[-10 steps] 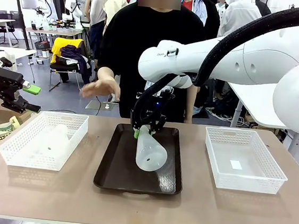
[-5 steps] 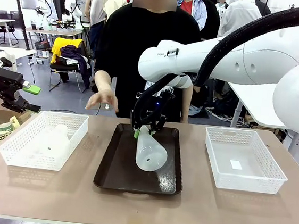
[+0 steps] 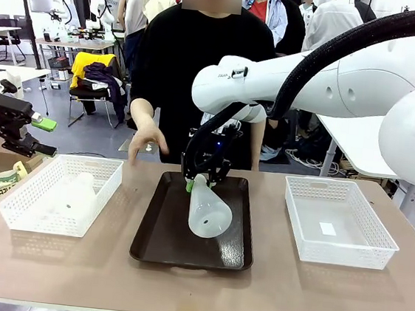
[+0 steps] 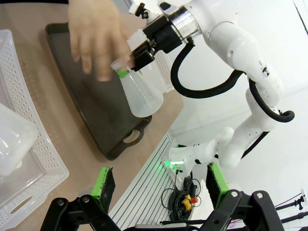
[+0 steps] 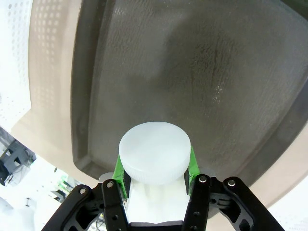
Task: Prepare the laboratory tools.
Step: Place the picked Big flask upright in the Handle tray as instructed by the person.
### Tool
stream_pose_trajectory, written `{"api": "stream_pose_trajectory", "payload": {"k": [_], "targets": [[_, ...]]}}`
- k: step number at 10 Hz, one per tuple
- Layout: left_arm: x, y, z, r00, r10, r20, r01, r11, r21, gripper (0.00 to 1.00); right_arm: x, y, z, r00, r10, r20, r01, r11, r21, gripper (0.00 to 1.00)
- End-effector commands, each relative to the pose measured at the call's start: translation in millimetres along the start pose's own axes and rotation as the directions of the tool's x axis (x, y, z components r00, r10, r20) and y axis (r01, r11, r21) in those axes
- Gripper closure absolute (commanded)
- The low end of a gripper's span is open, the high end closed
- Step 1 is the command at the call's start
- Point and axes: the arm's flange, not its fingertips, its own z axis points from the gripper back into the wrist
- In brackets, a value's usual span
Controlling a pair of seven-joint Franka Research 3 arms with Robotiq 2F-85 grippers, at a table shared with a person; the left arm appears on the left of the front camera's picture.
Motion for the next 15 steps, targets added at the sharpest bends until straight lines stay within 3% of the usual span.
{"api": "stream_pose_trajectory", "payload": {"k": [1, 11, 15], "targets": [[1, -2, 2, 1.000, 0.005, 0.003, -0.005, 1.000, -0.014, 0.00, -1, -1, 0, 1.000, 0.000, 0.000, 0.000, 1.000, 0.003, 1.00], [1, -2, 2, 1.000, 0.005, 0.003, -0.005, 1.000, -0.014, 0.00, 0, 0, 0, 1.000, 0.000, 0.000, 0.000, 1.000, 0.000, 1.00], [1, -2, 2, 1.000, 0.005, 0.003, -0.005, 1.000, -0.014, 0.00, -15, -10, 25, 0.985, 0.170, 0.013, -0.171, 0.979, 0.109, 1.00]]}}
